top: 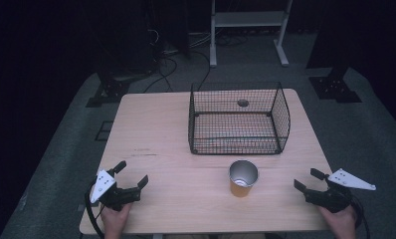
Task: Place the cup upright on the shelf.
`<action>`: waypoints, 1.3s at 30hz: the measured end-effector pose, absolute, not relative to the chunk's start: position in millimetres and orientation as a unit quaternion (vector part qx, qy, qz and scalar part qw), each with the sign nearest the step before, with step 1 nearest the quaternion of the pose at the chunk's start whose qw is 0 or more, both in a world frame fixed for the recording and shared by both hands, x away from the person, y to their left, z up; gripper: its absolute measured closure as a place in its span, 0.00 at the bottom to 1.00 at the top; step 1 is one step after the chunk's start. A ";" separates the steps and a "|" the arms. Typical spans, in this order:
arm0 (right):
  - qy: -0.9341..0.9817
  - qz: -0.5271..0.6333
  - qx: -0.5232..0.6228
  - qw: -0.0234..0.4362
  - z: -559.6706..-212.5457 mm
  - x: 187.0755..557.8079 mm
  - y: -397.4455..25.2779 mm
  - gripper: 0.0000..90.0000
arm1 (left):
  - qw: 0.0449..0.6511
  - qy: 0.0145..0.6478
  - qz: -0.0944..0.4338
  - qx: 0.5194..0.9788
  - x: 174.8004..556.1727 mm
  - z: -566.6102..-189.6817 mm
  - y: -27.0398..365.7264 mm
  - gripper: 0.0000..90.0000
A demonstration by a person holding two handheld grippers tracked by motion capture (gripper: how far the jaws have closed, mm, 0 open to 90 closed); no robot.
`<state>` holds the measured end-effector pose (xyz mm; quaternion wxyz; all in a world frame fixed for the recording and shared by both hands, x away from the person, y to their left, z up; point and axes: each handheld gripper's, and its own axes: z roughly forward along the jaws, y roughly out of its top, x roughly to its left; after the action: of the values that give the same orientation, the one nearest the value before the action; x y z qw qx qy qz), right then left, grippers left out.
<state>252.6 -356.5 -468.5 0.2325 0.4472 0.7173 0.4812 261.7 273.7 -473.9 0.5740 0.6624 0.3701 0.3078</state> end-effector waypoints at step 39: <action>0.805 0.479 0.299 0.180 -449.9 227.0 -264.5 0.12 | 0.576 0.366 0.307 0.664 260.9 -473.8 273.6 0.02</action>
<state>227.0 -264.5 -449.9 0.1798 0.2991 0.8054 0.4791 260.9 273.6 -473.8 0.5758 0.6638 0.3659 0.3066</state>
